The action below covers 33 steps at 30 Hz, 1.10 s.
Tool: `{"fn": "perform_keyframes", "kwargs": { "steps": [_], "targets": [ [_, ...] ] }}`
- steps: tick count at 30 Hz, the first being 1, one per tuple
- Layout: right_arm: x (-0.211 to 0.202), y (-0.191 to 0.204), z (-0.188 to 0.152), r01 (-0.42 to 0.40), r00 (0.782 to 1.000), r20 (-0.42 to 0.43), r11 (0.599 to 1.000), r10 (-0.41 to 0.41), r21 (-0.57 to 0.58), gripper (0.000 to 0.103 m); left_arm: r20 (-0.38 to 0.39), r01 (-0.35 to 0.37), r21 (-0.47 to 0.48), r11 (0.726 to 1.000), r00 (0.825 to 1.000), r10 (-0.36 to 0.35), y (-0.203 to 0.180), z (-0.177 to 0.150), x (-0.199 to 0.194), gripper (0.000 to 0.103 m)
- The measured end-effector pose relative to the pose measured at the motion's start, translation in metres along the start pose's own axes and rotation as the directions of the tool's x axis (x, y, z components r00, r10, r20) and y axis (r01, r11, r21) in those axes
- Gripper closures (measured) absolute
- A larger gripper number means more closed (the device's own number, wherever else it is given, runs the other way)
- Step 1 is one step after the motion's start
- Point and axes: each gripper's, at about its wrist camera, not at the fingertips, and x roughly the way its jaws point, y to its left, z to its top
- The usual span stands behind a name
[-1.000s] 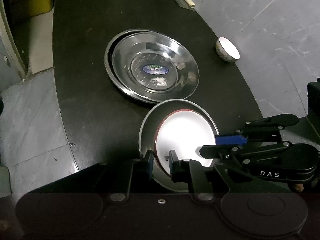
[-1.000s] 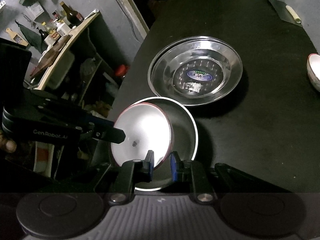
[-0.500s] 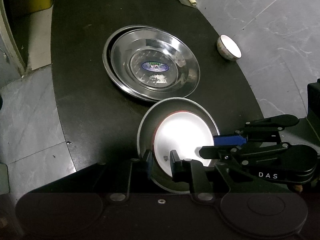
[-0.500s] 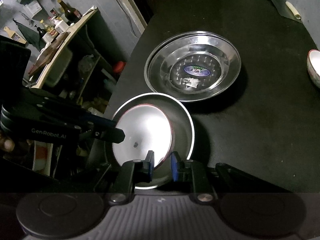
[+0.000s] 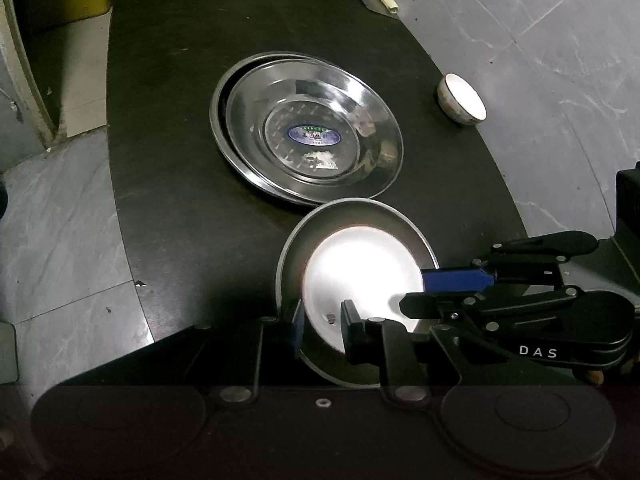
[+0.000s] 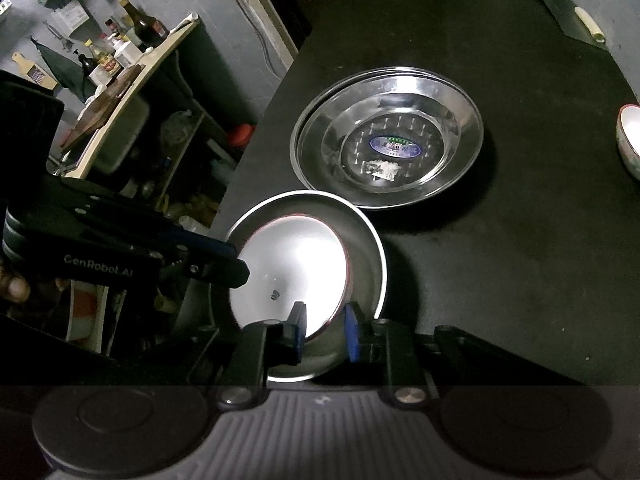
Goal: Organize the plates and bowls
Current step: 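Lower the white bowl into the steel bowl and open both grippers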
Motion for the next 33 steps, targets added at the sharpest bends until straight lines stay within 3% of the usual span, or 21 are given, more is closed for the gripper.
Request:
{"fn": "perform_keyframes", "kwargs": {
  "steps": [9,18,23,26,30,33],
  "targets": [
    [-0.005,0.000,-0.002,0.010,1.000,0.025,1.000,-0.010,-0.013,0.076,0.019,-0.005,0.001,1.000,1.000,0.005,0.000,0.002,-0.010,0.083],
    [-0.023,-0.003,-0.004,0.005,0.994,0.105,1.000,-0.005,-0.003,0.072,0.115,0.004,0.006,1.000,0.993,-0.004,-0.003,0.015,-0.034,0.078],
    [-0.033,-0.013,-0.004,0.017,0.985,0.168,0.999,-0.024,0.045,0.066,0.164,-0.012,0.001,1.000,0.986,0.012,-0.006,0.024,-0.036,0.063],
    [-0.037,-0.023,-0.006,0.030,0.977,0.209,0.996,-0.048,0.087,0.051,0.185,-0.029,0.006,1.000,0.982,0.027,-0.009,0.029,-0.034,0.055],
    [-0.040,-0.036,-0.008,0.038,0.967,0.244,0.989,-0.072,0.142,0.036,0.193,-0.039,0.022,0.999,0.981,0.034,-0.017,0.037,-0.028,0.027],
    [-0.040,-0.049,-0.011,0.035,0.962,0.262,0.983,-0.082,0.178,0.025,0.180,-0.072,0.044,0.996,0.982,0.063,-0.026,0.048,-0.023,0.015]
  ]
}}
